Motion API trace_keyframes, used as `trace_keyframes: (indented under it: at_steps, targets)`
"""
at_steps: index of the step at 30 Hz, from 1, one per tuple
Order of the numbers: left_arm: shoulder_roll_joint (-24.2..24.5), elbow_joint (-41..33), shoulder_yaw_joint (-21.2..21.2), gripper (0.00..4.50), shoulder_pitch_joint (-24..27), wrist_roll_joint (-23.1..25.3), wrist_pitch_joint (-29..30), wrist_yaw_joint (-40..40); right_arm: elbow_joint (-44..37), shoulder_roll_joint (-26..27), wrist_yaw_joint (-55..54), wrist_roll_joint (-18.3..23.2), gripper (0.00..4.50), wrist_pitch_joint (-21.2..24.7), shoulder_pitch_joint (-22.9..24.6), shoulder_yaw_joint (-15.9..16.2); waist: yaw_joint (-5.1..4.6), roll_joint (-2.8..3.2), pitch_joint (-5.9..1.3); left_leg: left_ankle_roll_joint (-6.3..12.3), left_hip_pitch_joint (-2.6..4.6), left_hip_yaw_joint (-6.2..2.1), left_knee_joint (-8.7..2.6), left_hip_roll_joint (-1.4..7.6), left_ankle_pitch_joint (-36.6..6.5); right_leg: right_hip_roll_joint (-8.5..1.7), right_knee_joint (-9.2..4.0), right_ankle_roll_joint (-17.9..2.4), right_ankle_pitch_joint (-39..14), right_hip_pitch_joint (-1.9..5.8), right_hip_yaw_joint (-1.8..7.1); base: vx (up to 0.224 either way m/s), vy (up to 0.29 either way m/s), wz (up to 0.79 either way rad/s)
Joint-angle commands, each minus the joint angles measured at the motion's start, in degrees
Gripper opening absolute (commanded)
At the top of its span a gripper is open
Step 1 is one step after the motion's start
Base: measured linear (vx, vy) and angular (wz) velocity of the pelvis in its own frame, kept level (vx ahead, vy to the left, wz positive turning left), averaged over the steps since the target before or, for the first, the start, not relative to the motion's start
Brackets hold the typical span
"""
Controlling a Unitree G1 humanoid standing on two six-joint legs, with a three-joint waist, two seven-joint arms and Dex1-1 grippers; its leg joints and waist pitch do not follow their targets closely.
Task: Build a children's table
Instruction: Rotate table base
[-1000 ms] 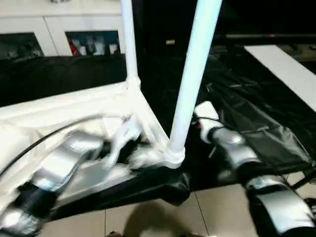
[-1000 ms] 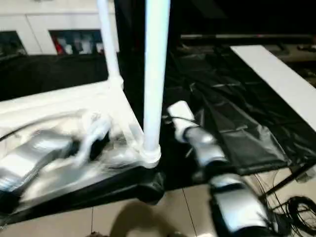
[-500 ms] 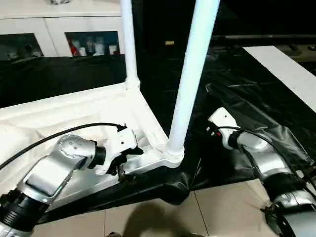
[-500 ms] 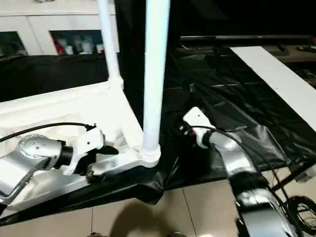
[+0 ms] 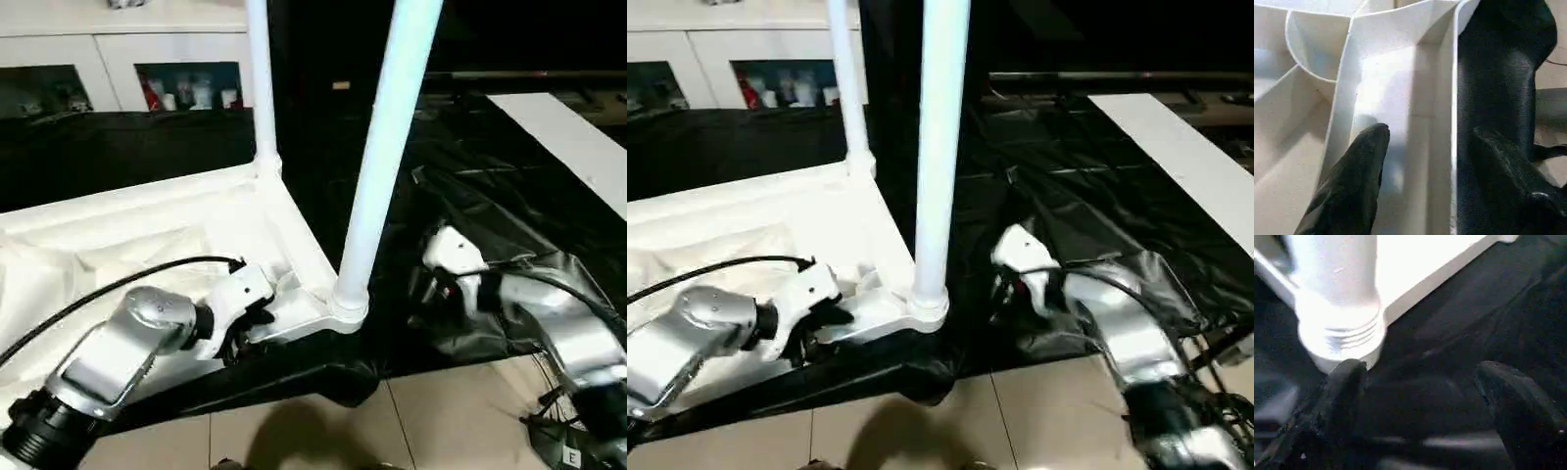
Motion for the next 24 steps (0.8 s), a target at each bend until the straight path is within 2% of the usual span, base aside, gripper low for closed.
trace_keyframes:
  at_steps: [1,5,6,7,9,10,12,15,16,18,20,21,22,24]
  targets:
    - [-0.3,-1.7,-0.6,2.62,0.6,0.5,0.8,0.6,-3.9,-2.1,1.6,1.0,3.97,2.5,0.7,0.2,0.24,0.32,-3.58,0.31,0.9,0.04,-4.51,0.36,-18.8,-1.09,-4.54,-9.8,-19.6,2.52,1.25,0.0,0.0,0.0]
    - [-0.6,-0.1,-1.2,2.3,0.1,1.7,-0.7,1.6,-6.7,-3.3,1.8,1.7,3.97,4.6,1.1,-0.1,0.16,0.63,-3.66,0.32,0.78,-0.06,-4.47,0.3,-18.5,-1.09,-4.48,-9.8,-18.8,2.58,1.22,0.0,0.0,0.0]
    - [-0.5,0.4,-1.5,2.24,0.0,1.6,-0.9,1.3,-7.5,-3.5,1.7,2.0,3.97,5.2,1.2,-0.1,0.07,0.42,-3.7,0.36,0.81,-0.04,-4.43,0.29,-18.4,-1.06,-4.5,-9.8,-18.5,2.55,1.21,0.0,0.0,0.0]
    - [-0.3,0.6,-1.8,1.95,-0.1,1.6,-1.0,1.2,-8.1,-3.5,1.8,2.0,3.97,5.7,1.4,-0.2,0.05,0.42,-3.74,0.4,0.8,-0.01,-4.39,0.27,-18.3,-1.09,-4.48,-9.9,-18.4,2.54,1.23,0.0,0.0,0.0]
    - [-0.2,0.7,-2.0,1.87,-0.1,1.6,-1.0,1.2,-8.5,-3.5,1.9,1.9,3.97,6.1,1.5,-0.3,0.09,0.46,-3.77,0.48,0.8,0.0,-4.35,0.25,-17.9,-1.06,-4.43,-10.0,-17.9,2.54,1.25,0.0,0.0,0.0]
    - [-0.1,1.1,-2.0,1.83,-0.2,1.7,-1.4,1.2,-9.1,-3.5,1.9,1.9,3.97,6.5,1.7,-0.3,0.05,0.69,-3.76,0.39,0.88,0.0,-4.37,0.27,-18.1,-1.02,-4.48,-10.0,-17.7,2.49,1.24,0.0,0.0,0.0]
    - [0.0,2.2,-1.9,1.51,-0.4,1.9,-2.7,1.0,-10.0,-3.6,1.8,2.1,3.97,7.3,1.9,-0.3,0.05,0.63,-3.78,0.41,0.83,-0.05,-4.38,0.2,-18.0,-0.98,-4.46,-10.1,-17.5,2.56,1.19,0.0,0.0,0.0]
    - [0.1,3.4,-2.1,1.38,-0.8,2.2,-4.4,0.2,-10.7,-3.8,1.6,2.3,3.97,8.0,2.2,-0.1,0.12,0.63,-3.81,0.42,0.86,-0.06,-4.41,0.26,-17.8,-1.07,-4.43,-10.3,-16.9,2.6,1.21,0.0,0.0,0.0]
    - [0.2,4.5,-2.5,1.15,-1.2,2.6,-5.9,-0.4,-11.0,-3.9,1.5,2.3,3.97,8.4,2.3,-0.1,0.11,0.63,-3.79,0.43,0.91,-0.05,-4.39,0.24,-18.1,-1.05,-4.45,-10.1,-17.4,2.56,1.23,0.0,0.0,0.0]
    - [0.2,5.6,-2.8,1.0,-1.6,3.0,-7.0,-0.5,-11.1,-3.8,1.4,2.4,3.97,8.6,2.4,0.0,0.15,0.64,-3.75,0.33,1.03,0.01,-4.37,0.26,-18.7,-1.09,-4.53,-9.9,-18.4,2.42,1.25,0.0,0.0,0.0]
    - [0.3,7.3,-3.3,0.9,-2.1,3.7,-10.6,-1.3,-11.2,-3.7,1.3,2.3,3.97,8.8,2.4,0.0,0.2,0.29,-3.69,0.32,0.89,-0.07,-4.44,0.23,-19.2,-1.15,-4.86,-9.1,-20.5,2.41,1.22,0.0,0.0,0.0]
    - [0.4,8.7,-3.8,0.82,-2.5,4.4,-14.6,-1.9,-11.0,-3.5,1.2,2.1,3.97,8.7,2.3,0.1,0.28,0.41,-3.62,0.21,0.89,-0.11,-4.44,0.16,-19.7,-1.19,-4.94,-8.7,-21.7,2.33,1.2,0.0,0.0,0.0]
    - [0.6,11.1,-4.5,0.82,-3.3,5.3,-20.5,-3.6,-10.7,-3.3,1.0,1.9,3.97,8.6,2.2,0.3,0.22,0.13,-3.67,0.05,0.93,-0.08,-4.42,0.19,-20.3,-1.23,-5.07,-8.0,-22.8,2.28,1.2,0.0,0.0,0.0]
    - [0.6,12.3,-4.9,0.72,-3.8,6.0,-21.9,-3.6,-10.6,-3.2,1.0,1.9,3.97,8.5,2.1,0.3,0.3,0.32,-3.69,-0.11,0.95,-0.16,-4.47,0.24,-20.4,-1.31,-5.0,-7.7,-23.3,2.24,1.25,0.0,0.0,0.0]
